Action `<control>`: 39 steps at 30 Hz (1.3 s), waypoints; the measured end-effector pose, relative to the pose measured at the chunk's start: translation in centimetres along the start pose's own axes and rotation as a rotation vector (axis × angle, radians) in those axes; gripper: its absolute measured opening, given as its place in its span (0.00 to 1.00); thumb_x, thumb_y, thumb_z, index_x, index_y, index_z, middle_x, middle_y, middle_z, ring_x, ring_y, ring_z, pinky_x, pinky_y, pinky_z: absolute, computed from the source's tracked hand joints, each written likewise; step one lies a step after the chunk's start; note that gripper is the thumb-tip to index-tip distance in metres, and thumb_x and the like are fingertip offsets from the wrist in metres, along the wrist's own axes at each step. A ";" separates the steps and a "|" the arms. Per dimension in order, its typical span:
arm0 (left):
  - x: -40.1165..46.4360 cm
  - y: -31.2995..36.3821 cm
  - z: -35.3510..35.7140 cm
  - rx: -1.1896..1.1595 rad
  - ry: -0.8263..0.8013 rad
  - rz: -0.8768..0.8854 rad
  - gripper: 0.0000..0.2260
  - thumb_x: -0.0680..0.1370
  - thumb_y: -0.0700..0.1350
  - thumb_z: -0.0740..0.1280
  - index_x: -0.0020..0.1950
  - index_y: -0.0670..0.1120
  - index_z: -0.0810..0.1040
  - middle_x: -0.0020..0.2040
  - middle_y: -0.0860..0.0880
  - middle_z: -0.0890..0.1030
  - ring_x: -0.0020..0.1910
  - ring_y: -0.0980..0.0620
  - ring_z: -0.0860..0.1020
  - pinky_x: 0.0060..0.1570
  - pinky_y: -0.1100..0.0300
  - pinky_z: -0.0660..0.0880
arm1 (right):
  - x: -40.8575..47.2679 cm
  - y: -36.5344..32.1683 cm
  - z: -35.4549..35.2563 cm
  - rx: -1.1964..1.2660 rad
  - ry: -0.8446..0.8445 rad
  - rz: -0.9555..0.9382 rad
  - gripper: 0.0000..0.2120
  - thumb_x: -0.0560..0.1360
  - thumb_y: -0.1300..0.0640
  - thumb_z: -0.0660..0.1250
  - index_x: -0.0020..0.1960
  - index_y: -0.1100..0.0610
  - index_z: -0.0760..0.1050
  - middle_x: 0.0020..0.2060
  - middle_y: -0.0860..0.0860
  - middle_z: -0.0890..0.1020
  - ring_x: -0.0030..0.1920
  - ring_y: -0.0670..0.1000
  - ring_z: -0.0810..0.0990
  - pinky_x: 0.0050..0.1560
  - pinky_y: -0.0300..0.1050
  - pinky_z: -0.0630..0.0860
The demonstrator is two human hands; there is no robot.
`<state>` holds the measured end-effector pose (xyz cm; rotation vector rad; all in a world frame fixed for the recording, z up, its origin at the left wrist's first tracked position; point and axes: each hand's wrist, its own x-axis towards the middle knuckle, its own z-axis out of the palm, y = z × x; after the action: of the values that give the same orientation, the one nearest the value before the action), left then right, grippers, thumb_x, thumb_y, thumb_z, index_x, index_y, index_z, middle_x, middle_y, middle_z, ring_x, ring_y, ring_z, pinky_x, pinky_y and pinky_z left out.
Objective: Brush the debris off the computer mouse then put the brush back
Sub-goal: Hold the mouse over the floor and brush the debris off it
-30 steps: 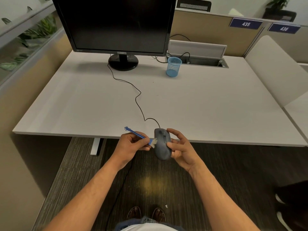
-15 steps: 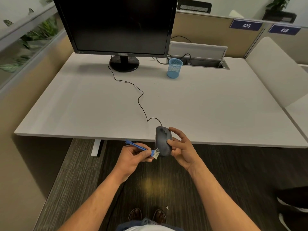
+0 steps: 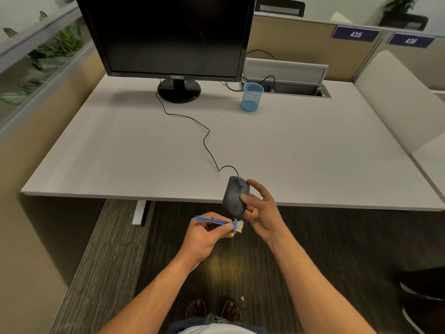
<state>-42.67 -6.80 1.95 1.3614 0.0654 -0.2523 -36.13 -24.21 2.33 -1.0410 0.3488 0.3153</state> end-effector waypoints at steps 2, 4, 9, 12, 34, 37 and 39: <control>0.0 -0.2 0.3 0.011 0.000 -0.020 0.09 0.70 0.44 0.74 0.49 0.45 0.85 0.48 0.45 0.86 0.50 0.45 0.85 0.46 0.57 0.83 | -0.1 0.1 0.0 0.004 0.007 0.009 0.29 0.66 0.64 0.77 0.65 0.52 0.77 0.61 0.61 0.82 0.58 0.63 0.84 0.50 0.56 0.83; -0.1 -0.2 0.2 0.023 0.002 -0.028 0.09 0.70 0.44 0.74 0.49 0.45 0.85 0.48 0.45 0.86 0.50 0.45 0.85 0.46 0.58 0.83 | -0.2 0.0 0.0 0.004 0.011 0.008 0.30 0.66 0.64 0.77 0.66 0.52 0.77 0.60 0.60 0.82 0.57 0.62 0.85 0.50 0.56 0.83; 0.0 0.7 -0.9 0.000 0.034 0.022 0.12 0.71 0.43 0.74 0.53 0.40 0.83 0.48 0.42 0.86 0.49 0.43 0.85 0.47 0.56 0.83 | -0.4 -0.3 -0.5 -0.012 -0.001 0.000 0.29 0.67 0.66 0.76 0.67 0.52 0.76 0.60 0.61 0.82 0.58 0.61 0.84 0.53 0.59 0.83; 0.2 1.2 -1.3 0.018 0.076 0.042 0.14 0.71 0.44 0.74 0.54 0.39 0.83 0.48 0.42 0.86 0.49 0.43 0.85 0.48 0.54 0.83 | -0.5 -0.2 -0.6 -0.050 -0.010 -0.001 0.28 0.70 0.69 0.74 0.67 0.51 0.76 0.60 0.61 0.82 0.60 0.62 0.83 0.55 0.61 0.83; 0.8 1.4 -1.7 0.508 0.434 0.158 0.04 0.76 0.46 0.73 0.43 0.56 0.82 0.39 0.53 0.84 0.40 0.61 0.83 0.44 0.66 0.79 | -1.0 0.0 -0.8 -0.075 -0.015 0.000 0.30 0.71 0.71 0.74 0.68 0.50 0.74 0.54 0.59 0.86 0.53 0.55 0.87 0.47 0.52 0.84; 1.1 1.9 -2.3 0.406 0.363 0.126 0.01 0.76 0.46 0.73 0.46 0.52 0.83 0.41 0.52 0.85 0.41 0.57 0.84 0.46 0.61 0.80 | -1.0 0.1 -0.9 -0.098 -0.028 0.005 0.30 0.72 0.71 0.73 0.69 0.51 0.74 0.51 0.57 0.87 0.53 0.56 0.86 0.47 0.52 0.84; 1.1 2.2 -1.8 0.383 0.222 0.122 0.03 0.76 0.45 0.74 0.49 0.51 0.84 0.44 0.54 0.86 0.42 0.55 0.85 0.45 0.60 0.81 | -1.0 0.2 -0.8 -0.107 -0.027 0.005 0.30 0.72 0.71 0.73 0.69 0.51 0.74 0.53 0.58 0.86 0.54 0.57 0.86 0.47 0.53 0.84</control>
<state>-40.99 -4.80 3.46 1.7646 0.1237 -0.0077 -37.23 -24.93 2.19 -1.1395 0.3127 0.3551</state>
